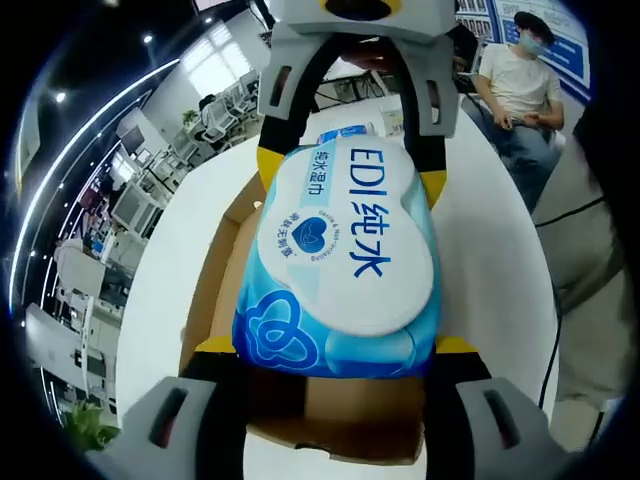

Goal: Operate the shoe box by opening the lid, removing the specified soft item, and placing it in the target area until the item is outside and the box remains undamaged.

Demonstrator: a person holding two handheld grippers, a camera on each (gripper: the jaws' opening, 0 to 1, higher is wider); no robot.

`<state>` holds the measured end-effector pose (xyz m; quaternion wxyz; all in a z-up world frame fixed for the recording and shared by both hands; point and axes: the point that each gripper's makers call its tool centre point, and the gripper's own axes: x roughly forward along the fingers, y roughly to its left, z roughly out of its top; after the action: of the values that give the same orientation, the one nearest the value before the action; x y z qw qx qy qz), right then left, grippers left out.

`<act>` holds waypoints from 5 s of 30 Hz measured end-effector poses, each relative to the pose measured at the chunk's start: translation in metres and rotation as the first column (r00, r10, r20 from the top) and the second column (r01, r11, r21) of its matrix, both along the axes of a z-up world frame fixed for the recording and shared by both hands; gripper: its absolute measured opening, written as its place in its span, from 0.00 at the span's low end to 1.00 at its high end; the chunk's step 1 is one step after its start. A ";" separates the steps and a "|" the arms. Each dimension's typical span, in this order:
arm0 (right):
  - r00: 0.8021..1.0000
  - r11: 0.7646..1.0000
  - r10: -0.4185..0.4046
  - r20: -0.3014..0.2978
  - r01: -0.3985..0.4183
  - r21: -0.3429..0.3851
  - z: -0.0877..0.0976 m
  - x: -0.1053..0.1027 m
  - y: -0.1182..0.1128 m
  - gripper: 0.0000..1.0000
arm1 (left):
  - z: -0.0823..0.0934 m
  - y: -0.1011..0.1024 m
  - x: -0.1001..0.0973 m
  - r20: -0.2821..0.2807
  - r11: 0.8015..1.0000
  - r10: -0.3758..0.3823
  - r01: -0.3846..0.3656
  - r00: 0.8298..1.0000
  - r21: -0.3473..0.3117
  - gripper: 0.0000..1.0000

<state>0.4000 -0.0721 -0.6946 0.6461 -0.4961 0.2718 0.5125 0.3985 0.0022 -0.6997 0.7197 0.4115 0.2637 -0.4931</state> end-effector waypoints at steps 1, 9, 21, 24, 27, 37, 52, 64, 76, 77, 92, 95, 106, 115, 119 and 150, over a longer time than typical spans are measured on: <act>1.000 1.000 0.001 0.005 -0.001 0.000 0.002 -0.001 -0.001 0.65 | 0.003 -0.001 -0.002 0.006 1.000 0.000 0.000 1.000 0.000 0.70; 1.000 1.000 0.010 0.019 -0.010 0.010 0.013 -0.019 -0.003 0.65 | 0.013 -0.006 -0.021 0.020 1.000 -0.008 0.008 1.000 -0.022 0.70; 1.000 0.999 0.021 0.019 -0.021 0.036 0.023 -0.052 -0.010 0.64 | 0.020 -0.013 -0.050 0.015 0.999 -0.024 0.025 1.000 -0.047 0.70; 1.000 0.999 0.019 0.006 -0.020 0.043 0.020 -0.061 -0.014 0.64 | 0.018 -0.018 -0.059 0.004 0.998 -0.030 0.030 1.000 -0.052 0.70; 1.000 0.998 0.019 -0.010 -0.018 0.065 0.018 -0.069 -0.018 0.64 | 0.015 -0.023 -0.068 -0.007 0.998 -0.036 0.035 0.999 -0.059 0.70; 0.995 0.997 0.027 -0.098 -0.019 0.079 0.002 -0.099 -0.030 0.64 | 0.000 -0.038 -0.100 -0.098 0.995 -0.053 0.044 0.994 -0.092 0.69; 0.991 0.998 0.038 -0.131 -0.030 0.063 -0.016 -0.115 -0.034 0.64 | -0.019 -0.043 -0.116 -0.126 0.994 -0.040 0.026 0.991 -0.111 0.69; 0.986 0.999 0.035 -0.162 -0.028 0.043 -0.043 -0.124 -0.035 0.64 | -0.047 -0.043 -0.125 -0.160 0.994 -0.035 0.018 0.987 -0.106 0.70; 0.979 1.000 0.020 -0.202 -0.020 0.003 -0.072 -0.122 -0.043 0.65 | -0.075 -0.048 -0.125 -0.199 0.998 -0.023 0.009 0.980 -0.066 0.70; 0.978 1.000 0.019 -0.208 -0.019 0.001 -0.074 -0.123 -0.043 0.65 | -0.077 -0.048 -0.125 -0.203 0.998 -0.024 0.010 0.979 -0.070 0.70; 0.968 0.996 0.008 -0.251 -0.031 -0.088 -0.107 -0.126 -0.055 0.66 | -0.103 -0.055 -0.127 -0.232 0.999 -0.042 0.034 0.972 -0.039 0.71; 0.968 0.993 0.012 -0.252 -0.040 -0.108 -0.112 -0.126 -0.058 0.66 | -0.106 -0.057 -0.127 -0.234 0.999 -0.034 0.027 0.972 -0.034 0.71; 0.964 0.998 0.004 -0.265 -0.021 -0.062 -0.105 -0.126 -0.058 0.62 | -0.107 -0.052 -0.126 -0.254 0.997 -0.041 0.024 0.966 -0.067 0.69; 0.954 0.999 -0.043 -0.298 0.033 -0.038 -0.100 -0.125 -0.058 0.62 | -0.104 -0.053 -0.125 -0.259 0.996 -0.025 0.003 0.966 -0.087 0.69; 0.954 0.999 -0.033 -0.298 0.019 -0.049 -0.099 -0.129 -0.059 0.65 | -0.099 -0.053 -0.129 -0.245 0.996 -0.031 0.010 0.969 -0.084 0.71; 0.961 0.996 -0.064 -0.270 0.046 -0.075 -0.077 -0.124 -0.017 0.67 | -0.013 -0.019 -0.139 -0.244 0.837 0.290 -0.369 0.925 -0.403 0.90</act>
<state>0.2762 -0.0889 -0.7712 0.5995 -0.4349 0.3887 0.5481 0.2599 -0.0167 -0.7126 0.8426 0.1411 0.2732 -0.4422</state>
